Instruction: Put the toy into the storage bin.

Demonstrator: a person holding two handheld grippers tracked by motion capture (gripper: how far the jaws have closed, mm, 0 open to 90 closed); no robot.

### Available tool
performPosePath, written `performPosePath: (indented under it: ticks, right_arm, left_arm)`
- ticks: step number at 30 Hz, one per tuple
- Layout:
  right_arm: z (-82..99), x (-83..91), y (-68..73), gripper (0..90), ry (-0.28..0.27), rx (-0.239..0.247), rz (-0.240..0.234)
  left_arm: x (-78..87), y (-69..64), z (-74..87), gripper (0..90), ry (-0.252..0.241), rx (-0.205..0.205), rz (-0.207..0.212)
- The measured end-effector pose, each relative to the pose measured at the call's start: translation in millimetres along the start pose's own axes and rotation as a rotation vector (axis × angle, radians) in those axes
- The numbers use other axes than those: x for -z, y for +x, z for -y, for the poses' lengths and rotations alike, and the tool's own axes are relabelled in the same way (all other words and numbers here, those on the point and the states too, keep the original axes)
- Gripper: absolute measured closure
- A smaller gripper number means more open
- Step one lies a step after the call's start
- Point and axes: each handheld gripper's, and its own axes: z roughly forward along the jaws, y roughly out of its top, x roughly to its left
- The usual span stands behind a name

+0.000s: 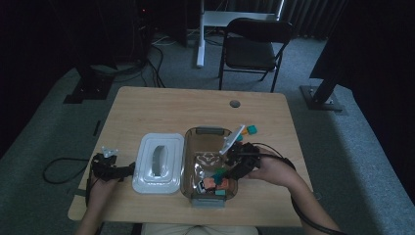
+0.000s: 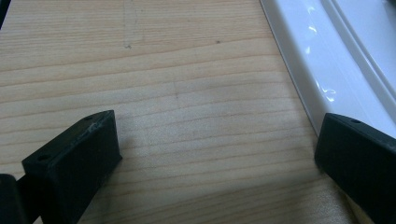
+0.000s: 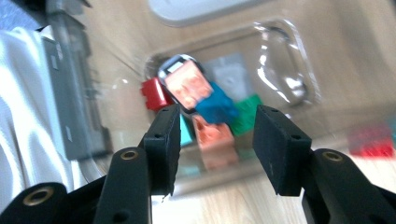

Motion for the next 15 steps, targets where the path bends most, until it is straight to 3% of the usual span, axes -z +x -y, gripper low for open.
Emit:
performPosePath:
  ticks: [6, 13, 15]
  right_arm:
    - [20.5, 16.2, -17.7, 51.0, -0.035, -0.075, 0.044]
    - [38.6, 23.2, -36.7, 49.9, -0.059, -0.154, 0.069]
    - [46.6, 23.0, -49.7, 48.7, -0.066, -0.213, 0.093]
  left_arm:
    - [0.1, 0.0, -0.1, 0.5, 0.002, 0.000, 0.000]
    - [0.1, 0.0, 0.0, 0.5, 0.001, 0.000, 0.001]
    - [0.0, -0.1, -0.1, 0.5, 0.000, 0.002, 0.000]
